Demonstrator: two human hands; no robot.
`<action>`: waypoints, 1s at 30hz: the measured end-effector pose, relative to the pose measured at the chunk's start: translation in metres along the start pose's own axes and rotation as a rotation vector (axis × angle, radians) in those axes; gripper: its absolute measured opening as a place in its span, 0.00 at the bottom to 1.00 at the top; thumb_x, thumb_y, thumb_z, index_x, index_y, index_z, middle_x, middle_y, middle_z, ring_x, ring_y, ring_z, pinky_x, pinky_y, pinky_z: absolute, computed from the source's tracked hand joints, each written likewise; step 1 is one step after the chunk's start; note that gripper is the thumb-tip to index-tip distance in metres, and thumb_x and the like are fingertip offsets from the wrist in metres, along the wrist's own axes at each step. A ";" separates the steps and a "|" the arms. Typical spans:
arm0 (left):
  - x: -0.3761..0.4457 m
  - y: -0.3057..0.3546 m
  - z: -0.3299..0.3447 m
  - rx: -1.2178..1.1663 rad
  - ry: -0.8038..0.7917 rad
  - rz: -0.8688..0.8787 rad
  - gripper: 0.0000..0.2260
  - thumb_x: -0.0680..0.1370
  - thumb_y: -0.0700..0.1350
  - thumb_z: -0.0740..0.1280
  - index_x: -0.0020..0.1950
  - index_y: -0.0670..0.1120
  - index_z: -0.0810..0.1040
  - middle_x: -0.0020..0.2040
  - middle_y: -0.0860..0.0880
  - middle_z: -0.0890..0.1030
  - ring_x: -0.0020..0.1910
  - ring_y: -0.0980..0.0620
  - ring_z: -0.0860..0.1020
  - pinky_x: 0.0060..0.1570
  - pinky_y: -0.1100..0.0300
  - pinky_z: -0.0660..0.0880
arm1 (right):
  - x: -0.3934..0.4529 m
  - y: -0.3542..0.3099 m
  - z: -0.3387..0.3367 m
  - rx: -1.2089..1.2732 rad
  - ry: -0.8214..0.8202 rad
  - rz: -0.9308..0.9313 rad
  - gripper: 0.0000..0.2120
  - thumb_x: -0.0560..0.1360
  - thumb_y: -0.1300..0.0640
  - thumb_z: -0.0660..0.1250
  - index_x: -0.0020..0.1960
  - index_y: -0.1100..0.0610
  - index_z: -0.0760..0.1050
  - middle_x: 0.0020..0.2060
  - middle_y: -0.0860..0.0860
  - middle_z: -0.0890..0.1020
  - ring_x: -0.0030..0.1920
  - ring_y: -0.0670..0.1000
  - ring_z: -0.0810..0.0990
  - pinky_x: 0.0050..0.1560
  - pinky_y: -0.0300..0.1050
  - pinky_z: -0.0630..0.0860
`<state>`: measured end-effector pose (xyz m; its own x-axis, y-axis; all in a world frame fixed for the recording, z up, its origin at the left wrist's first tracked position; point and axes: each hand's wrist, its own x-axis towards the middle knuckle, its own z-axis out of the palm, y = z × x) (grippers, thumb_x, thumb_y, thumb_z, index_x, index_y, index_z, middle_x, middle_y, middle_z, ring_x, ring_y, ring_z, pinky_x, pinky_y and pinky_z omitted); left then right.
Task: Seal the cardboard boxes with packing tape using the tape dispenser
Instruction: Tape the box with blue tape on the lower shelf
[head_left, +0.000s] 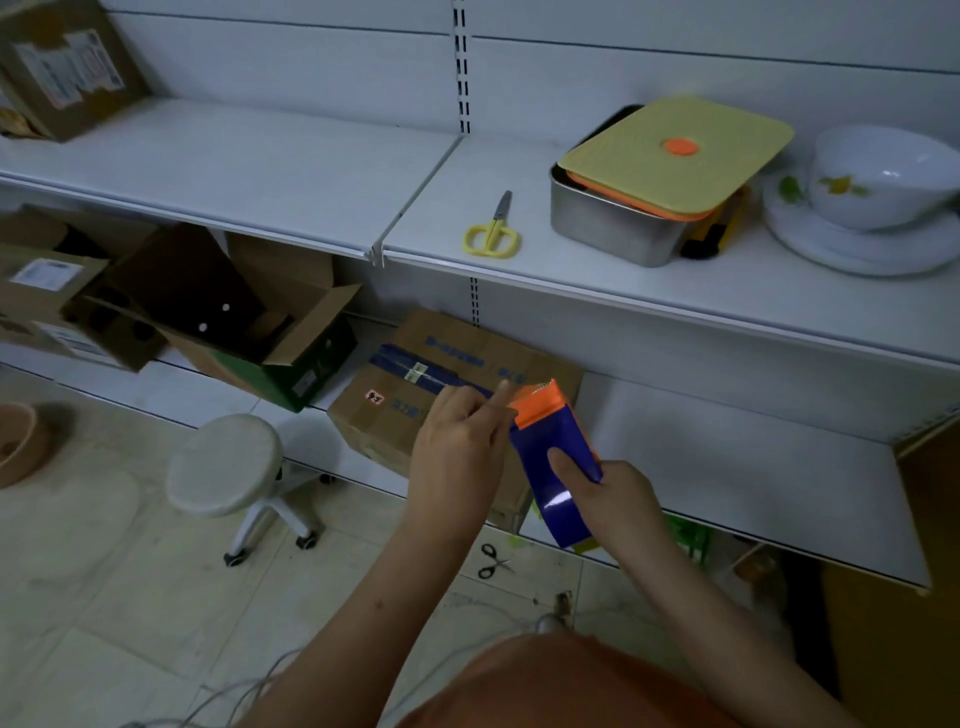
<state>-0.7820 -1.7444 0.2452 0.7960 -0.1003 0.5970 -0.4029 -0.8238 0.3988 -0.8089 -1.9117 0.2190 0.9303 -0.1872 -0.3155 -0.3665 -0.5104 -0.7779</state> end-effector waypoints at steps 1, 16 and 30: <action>-0.001 0.003 -0.001 -0.011 -0.024 -0.037 0.17 0.75 0.39 0.74 0.63 0.39 0.80 0.38 0.48 0.79 0.38 0.52 0.75 0.38 0.60 0.76 | 0.000 -0.001 0.000 0.018 -0.004 0.008 0.25 0.77 0.40 0.65 0.28 0.54 0.65 0.21 0.47 0.70 0.23 0.47 0.69 0.25 0.38 0.62; -0.034 0.026 0.020 0.141 -0.334 0.200 0.09 0.71 0.40 0.73 0.51 0.45 0.85 0.48 0.49 0.84 0.47 0.48 0.78 0.43 0.54 0.78 | 0.006 -0.002 0.003 0.360 -0.049 0.400 0.33 0.78 0.31 0.49 0.47 0.57 0.80 0.43 0.55 0.85 0.45 0.55 0.83 0.50 0.49 0.78; -0.065 0.019 0.046 -0.206 -0.701 0.042 0.29 0.75 0.36 0.60 0.78 0.44 0.65 0.80 0.45 0.60 0.76 0.48 0.62 0.74 0.55 0.65 | 0.013 0.025 0.018 0.540 0.128 0.426 0.15 0.78 0.43 0.64 0.47 0.55 0.77 0.43 0.52 0.82 0.44 0.51 0.80 0.42 0.45 0.77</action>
<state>-0.8209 -1.7793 0.1820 0.8525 -0.5197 0.0557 -0.4608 -0.6970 0.5494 -0.8058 -1.9115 0.1856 0.6861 -0.3925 -0.6125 -0.6255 0.1116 -0.7722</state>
